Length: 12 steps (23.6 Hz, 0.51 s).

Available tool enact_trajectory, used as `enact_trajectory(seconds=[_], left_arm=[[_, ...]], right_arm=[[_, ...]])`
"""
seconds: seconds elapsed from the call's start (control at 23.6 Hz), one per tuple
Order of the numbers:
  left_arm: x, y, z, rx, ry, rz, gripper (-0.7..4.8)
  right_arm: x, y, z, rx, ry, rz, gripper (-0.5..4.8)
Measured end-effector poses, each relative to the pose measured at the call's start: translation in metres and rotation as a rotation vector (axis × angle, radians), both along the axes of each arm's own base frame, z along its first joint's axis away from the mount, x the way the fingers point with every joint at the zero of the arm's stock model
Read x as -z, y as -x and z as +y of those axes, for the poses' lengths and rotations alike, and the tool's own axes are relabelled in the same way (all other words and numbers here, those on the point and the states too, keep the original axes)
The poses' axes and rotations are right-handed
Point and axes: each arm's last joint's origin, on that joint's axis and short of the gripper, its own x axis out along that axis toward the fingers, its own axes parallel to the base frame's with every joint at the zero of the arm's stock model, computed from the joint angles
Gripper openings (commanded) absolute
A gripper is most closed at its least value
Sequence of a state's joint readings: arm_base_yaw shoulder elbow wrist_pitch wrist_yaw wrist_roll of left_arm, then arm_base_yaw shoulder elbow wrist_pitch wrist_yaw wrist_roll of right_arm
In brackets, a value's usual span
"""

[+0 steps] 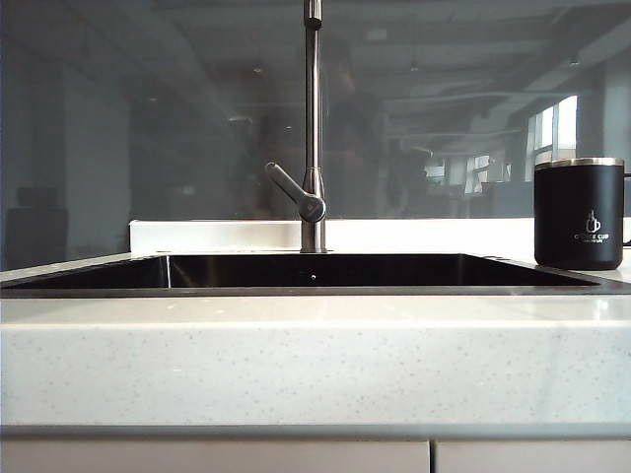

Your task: Pick up the mug next to the sink, go to the faucet to get some water, pour the water into the sink, and finally put the mug back to its place.

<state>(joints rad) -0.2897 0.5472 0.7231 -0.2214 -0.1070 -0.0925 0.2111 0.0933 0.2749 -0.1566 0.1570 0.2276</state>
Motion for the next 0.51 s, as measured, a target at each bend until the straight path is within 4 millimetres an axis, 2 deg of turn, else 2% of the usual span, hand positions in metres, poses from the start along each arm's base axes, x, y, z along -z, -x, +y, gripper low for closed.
enact_trajectory(seconds=[0.21,0.51], left_arm=[[-0.001,0.011,0.005,-0.048,-0.001,-0.014,-0.05],[0.001,0.018,0.012,-0.236,-0.005,0.008,-0.05]], right_arm=[[0.000,0.000,0.000,0.000,0.000,0.000,-0.06],[0.000,0.000,0.000,0.000,0.000,0.001,-0.06]])
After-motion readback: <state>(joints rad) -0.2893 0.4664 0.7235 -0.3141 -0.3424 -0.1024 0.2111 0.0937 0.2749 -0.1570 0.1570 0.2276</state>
